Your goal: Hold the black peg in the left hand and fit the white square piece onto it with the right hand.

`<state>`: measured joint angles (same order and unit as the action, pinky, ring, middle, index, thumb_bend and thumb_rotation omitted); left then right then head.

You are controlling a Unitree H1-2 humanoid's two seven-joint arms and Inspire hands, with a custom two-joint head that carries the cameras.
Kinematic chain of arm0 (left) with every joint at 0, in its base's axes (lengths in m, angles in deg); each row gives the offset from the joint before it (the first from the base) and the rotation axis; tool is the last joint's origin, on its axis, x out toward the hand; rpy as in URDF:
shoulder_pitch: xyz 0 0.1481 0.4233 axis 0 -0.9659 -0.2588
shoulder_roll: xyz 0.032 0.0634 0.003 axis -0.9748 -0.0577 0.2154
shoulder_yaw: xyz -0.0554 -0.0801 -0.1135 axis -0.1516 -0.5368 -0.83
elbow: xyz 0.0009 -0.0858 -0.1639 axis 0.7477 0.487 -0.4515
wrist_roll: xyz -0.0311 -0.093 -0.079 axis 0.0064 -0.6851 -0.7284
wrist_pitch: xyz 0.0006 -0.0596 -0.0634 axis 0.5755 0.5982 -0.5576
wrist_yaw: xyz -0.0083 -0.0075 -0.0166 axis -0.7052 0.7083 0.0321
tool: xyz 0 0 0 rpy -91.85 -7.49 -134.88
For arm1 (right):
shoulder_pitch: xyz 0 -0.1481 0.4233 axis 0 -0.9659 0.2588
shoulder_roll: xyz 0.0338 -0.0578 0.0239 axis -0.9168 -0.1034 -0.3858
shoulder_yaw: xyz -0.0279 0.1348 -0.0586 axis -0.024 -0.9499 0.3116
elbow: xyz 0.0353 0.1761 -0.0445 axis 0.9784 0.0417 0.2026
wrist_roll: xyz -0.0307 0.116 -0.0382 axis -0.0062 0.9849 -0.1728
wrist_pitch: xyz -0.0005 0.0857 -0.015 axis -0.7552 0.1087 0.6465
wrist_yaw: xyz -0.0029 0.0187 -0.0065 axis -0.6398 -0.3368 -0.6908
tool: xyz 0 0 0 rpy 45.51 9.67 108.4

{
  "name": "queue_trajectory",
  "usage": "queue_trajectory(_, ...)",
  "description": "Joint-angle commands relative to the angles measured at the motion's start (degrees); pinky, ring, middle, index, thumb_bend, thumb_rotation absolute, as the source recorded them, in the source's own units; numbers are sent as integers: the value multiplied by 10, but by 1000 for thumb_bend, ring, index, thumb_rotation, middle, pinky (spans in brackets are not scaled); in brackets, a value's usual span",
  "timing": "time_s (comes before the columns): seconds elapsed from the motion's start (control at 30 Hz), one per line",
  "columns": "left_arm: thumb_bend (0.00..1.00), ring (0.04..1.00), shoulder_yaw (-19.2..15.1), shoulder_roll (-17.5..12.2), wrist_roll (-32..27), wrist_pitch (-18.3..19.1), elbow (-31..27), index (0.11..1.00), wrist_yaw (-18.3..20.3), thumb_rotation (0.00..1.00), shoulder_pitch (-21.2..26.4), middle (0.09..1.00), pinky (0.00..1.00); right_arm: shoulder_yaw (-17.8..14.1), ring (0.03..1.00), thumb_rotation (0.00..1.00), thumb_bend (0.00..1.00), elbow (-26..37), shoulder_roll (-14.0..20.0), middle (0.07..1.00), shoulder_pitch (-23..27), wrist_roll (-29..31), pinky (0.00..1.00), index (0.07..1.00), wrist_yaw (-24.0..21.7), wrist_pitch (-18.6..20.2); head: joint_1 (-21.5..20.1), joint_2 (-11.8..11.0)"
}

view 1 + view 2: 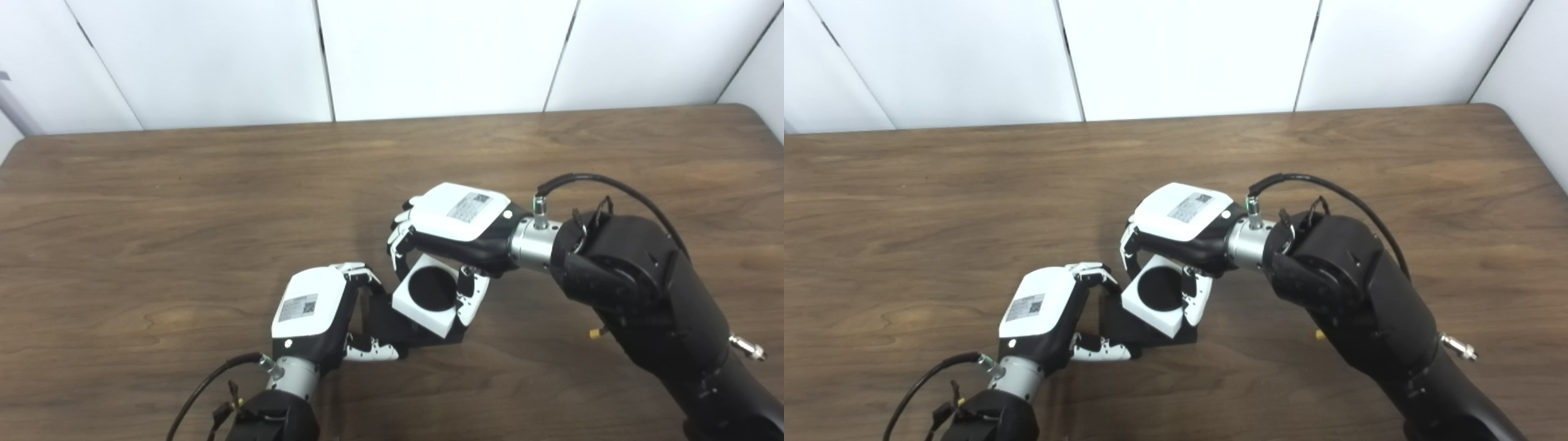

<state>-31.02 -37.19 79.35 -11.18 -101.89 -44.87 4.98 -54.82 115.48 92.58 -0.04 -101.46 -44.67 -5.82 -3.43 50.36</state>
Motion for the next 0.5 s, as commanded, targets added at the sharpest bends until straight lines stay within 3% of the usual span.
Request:
queue_trajectory(0.0, 522, 823, 13, 3, -24, 1, 23, 489, 46, 59, -18, 801, 720, -2, 883, 135, 522, 2, -1, 789, 12, -11, 961, 487, 19, -12, -1, 1)
queue_trajectory(0.47, 522, 828, 13, 4, -23, 3, 21, 489, 48, 59, -19, 804, 727, 11, 868, 148, 524, -16, -21, 795, -17, -55, 922, 495, 40, -32, -1, 2)
